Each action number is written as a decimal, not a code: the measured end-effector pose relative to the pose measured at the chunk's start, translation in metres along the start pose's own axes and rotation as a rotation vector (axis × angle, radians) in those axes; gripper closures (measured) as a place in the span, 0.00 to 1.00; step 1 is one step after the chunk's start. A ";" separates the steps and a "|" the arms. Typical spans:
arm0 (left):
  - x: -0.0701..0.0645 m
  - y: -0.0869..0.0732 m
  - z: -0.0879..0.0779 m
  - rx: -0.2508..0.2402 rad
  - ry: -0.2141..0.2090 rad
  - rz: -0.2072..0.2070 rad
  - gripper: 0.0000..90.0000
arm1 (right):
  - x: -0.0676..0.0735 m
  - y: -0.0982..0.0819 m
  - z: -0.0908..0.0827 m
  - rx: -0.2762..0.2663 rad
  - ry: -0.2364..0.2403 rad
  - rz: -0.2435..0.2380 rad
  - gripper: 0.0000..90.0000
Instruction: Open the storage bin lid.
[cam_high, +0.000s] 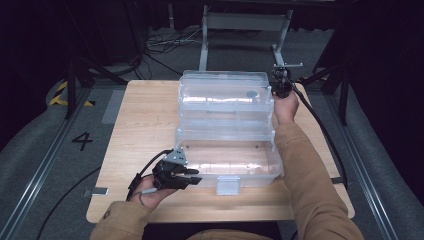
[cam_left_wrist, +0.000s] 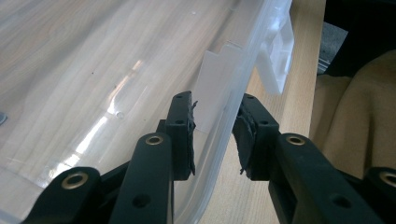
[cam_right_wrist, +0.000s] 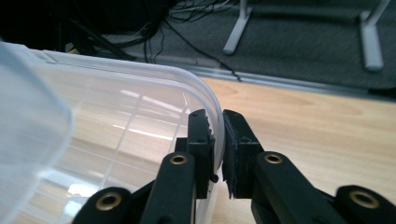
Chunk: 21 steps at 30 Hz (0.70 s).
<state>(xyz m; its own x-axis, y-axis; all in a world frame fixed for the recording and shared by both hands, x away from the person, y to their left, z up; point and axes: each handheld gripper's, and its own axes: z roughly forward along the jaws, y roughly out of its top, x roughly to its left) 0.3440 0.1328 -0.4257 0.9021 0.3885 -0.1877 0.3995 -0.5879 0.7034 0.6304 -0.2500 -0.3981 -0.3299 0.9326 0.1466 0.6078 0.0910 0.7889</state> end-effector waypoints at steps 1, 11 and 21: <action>0.000 0.000 0.000 0.000 0.000 0.000 0.77 | -0.002 -0.002 0.000 -0.013 0.015 0.016 0.90; 0.000 0.000 0.000 0.001 -0.005 -0.001 0.77 | -0.008 -0.003 -0.002 -0.016 0.092 0.019 0.76; 0.000 0.001 0.000 0.006 0.002 0.003 0.75 | -0.013 0.006 -0.033 -0.018 0.122 -0.015 0.60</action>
<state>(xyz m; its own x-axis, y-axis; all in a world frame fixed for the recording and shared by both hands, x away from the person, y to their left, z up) 0.3441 0.1321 -0.4246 0.9030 0.3883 -0.1840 0.3978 -0.5934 0.6997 0.6145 -0.2731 -0.3756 -0.4249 0.8818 0.2048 0.5892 0.0976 0.8021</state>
